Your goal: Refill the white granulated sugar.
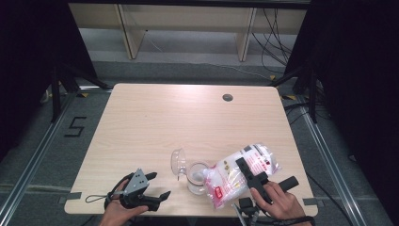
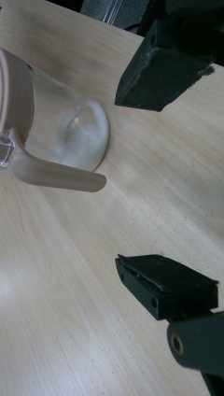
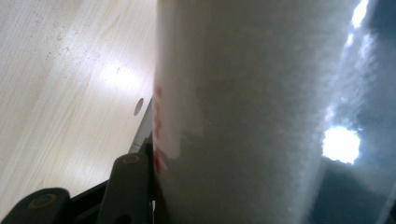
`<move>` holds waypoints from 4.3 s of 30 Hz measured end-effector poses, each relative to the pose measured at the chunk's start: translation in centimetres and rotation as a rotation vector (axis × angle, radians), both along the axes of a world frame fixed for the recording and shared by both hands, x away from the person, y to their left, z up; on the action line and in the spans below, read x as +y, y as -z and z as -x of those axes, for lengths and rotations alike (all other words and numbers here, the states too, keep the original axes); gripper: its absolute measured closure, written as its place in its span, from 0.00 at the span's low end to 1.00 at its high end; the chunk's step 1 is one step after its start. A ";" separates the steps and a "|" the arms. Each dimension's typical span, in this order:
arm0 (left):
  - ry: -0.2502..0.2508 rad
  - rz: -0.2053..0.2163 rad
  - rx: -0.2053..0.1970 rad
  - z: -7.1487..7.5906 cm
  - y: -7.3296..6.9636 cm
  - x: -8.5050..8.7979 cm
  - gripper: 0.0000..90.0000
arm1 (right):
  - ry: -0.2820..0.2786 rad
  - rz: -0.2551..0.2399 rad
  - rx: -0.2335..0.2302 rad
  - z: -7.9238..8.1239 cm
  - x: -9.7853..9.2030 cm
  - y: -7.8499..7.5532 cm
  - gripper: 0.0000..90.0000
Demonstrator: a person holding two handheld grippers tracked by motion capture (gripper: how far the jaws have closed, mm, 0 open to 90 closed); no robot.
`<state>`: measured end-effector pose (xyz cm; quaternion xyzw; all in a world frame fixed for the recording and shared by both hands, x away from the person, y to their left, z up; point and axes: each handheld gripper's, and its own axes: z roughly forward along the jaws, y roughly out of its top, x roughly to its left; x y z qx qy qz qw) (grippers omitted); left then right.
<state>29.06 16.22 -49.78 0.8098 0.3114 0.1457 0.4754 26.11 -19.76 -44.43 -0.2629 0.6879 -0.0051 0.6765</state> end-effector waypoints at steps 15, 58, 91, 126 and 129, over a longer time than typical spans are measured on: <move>-0.002 0.000 0.000 0.0 0.0 0.0 0.20 | 0.008 -0.002 0.014 0.0 0.0 0.0 0.60; 0.000 -0.001 0.000 0.0 0.0 0.0 0.20 | 0.011 -0.011 0.022 -0.2 -0.3 -0.1 0.62; 0.000 -0.001 0.000 0.0 0.0 0.0 0.21 | 0.003 -0.032 0.057 -0.3 -0.4 0.2 0.63; 0.015 -0.016 -0.017 -0.1 0.0 0.1 0.21 | 0.009 -0.037 0.053 -0.2 -0.4 0.1 0.64; 0.015 -0.016 -0.016 -0.1 0.0 0.1 0.21 | -0.017 0.007 0.040 -0.2 -0.2 -0.2 0.64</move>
